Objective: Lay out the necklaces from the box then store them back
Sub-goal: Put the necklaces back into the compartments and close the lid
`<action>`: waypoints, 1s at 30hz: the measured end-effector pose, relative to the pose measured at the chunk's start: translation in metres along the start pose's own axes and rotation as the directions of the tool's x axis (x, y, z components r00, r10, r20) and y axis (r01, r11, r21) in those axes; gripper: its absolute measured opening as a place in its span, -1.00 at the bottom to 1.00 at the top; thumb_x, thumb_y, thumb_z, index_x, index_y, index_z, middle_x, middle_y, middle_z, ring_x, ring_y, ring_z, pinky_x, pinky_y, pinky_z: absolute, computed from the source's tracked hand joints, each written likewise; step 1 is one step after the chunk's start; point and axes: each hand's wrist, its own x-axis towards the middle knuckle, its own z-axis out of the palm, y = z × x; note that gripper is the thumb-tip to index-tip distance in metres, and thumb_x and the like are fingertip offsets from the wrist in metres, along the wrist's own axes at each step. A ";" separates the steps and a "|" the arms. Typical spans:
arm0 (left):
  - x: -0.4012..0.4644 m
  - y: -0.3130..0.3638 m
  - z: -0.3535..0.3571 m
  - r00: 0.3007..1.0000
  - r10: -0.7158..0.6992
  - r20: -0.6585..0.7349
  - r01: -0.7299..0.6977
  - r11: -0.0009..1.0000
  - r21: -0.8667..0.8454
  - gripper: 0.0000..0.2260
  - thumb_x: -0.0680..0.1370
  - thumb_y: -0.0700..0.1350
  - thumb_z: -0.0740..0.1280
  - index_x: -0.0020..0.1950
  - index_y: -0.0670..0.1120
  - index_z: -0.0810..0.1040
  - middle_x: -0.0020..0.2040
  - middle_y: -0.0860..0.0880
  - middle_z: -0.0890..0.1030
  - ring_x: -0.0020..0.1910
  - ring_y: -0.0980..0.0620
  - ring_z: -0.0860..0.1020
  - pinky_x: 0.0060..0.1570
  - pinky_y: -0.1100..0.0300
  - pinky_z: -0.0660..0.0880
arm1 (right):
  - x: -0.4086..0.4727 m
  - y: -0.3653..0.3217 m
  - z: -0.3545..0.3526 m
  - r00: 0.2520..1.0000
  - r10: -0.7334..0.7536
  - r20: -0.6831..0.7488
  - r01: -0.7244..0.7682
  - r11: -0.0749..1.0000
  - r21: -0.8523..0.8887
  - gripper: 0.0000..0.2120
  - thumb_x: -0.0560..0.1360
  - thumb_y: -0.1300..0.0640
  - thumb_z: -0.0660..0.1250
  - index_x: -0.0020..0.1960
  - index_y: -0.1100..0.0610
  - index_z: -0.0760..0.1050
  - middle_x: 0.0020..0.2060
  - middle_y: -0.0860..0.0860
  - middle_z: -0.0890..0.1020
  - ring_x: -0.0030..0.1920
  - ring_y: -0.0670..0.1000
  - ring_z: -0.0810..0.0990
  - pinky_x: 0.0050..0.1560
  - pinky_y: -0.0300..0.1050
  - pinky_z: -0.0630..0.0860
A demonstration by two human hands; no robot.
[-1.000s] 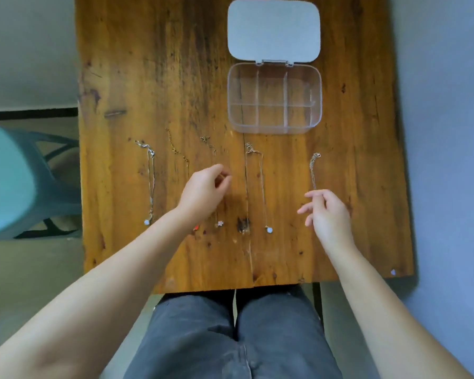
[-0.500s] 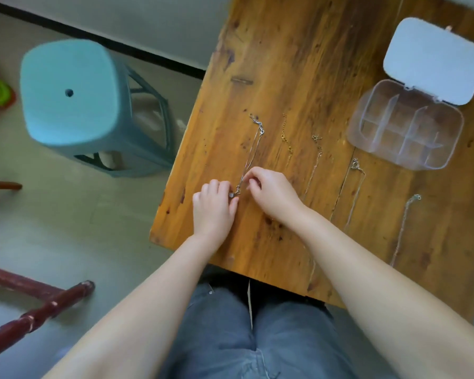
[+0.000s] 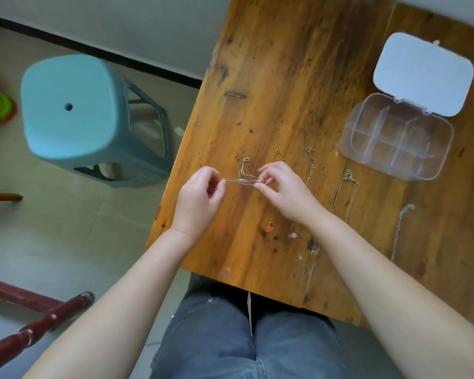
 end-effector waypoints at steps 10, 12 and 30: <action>0.095 0.125 0.085 0.990 0.114 0.088 -0.093 0.972 -0.218 -0.85 0.53 -0.22 0.31 -0.20 -0.09 0.38 -0.30 0.06 0.45 -0.32 0.08 0.41 -0.30 0.38 0.35 | -0.016 0.054 -0.170 0.863 0.378 -0.334 -0.047 0.720 0.692 -0.86 0.58 0.18 0.22 -0.08 0.09 0.54 -0.04 0.05 0.66 0.01 -0.04 0.67 -0.01 -0.16 0.60; 0.116 0.154 0.112 0.977 0.180 0.118 -0.151 0.964 -0.219 -0.88 0.53 -0.23 0.29 -0.17 -0.09 0.40 -0.26 0.07 0.48 -0.29 0.14 0.44 -0.27 0.39 0.41 | 0.001 0.068 -0.187 0.833 0.410 -0.370 -0.101 0.773 0.627 -0.86 0.58 0.16 0.22 -0.10 0.06 0.53 -0.01 0.06 0.66 0.01 -0.05 0.67 0.03 -0.14 0.60; 0.040 0.078 0.097 0.986 0.031 0.162 -0.041 0.997 0.059 -0.91 0.54 -0.11 0.29 -0.06 -0.12 0.45 -0.21 0.01 0.52 -0.20 -0.04 0.49 -0.24 0.17 0.33 | -0.005 0.061 -0.104 0.957 0.076 -0.279 -0.042 0.991 0.126 -0.85 0.52 0.26 0.22 -0.05 0.14 0.56 -0.13 0.01 0.62 -0.07 0.05 0.62 -0.02 -0.14 0.49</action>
